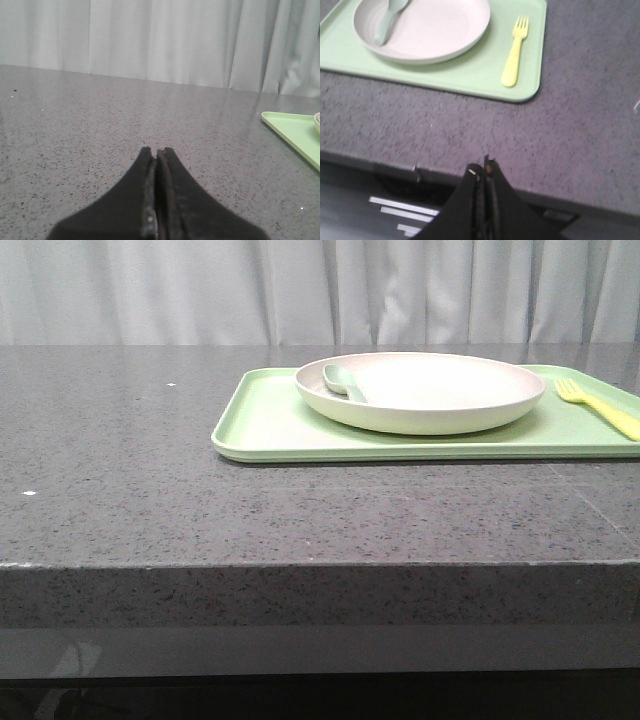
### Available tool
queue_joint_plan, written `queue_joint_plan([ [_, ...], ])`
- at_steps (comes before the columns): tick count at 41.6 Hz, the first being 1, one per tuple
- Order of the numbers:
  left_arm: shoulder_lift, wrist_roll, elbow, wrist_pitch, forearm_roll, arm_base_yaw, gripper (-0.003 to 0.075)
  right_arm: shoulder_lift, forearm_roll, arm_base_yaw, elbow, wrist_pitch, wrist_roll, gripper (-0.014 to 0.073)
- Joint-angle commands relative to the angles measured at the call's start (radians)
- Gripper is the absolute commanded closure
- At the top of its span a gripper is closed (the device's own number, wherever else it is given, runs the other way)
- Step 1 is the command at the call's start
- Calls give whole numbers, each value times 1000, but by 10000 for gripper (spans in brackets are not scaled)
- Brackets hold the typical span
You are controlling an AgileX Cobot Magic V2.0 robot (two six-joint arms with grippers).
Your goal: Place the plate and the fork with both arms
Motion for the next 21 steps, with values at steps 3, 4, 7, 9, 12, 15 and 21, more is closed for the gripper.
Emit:
queue_joint_plan([
  [3,-22,-1,9,-80,-9,3,741,-125,-13,-75,216,-424,-6,662],
  [4,-22,-1,9,-80,-9,3,741,-148,-8,-90,254,-470,-6,662],
  [7,-22,-1,9,-80,-9,3,741,-224,15,-121,370,-596,-6,662],
  [9,-22,-1,9,-80,-9,3,741,-276,28,-139,448,-666,-6,662],
  [12,-22,-1,9,-80,-9,3,741,-338,56,-160,527,-717,-6,662],
  [15,-22,-1,9,-80,-9,3,741,-366,101,-178,588,-744,-6,662],
  [21,-22,-1,9,-80,-9,3,741,-366,126,-197,661,-788,-6,662],
])
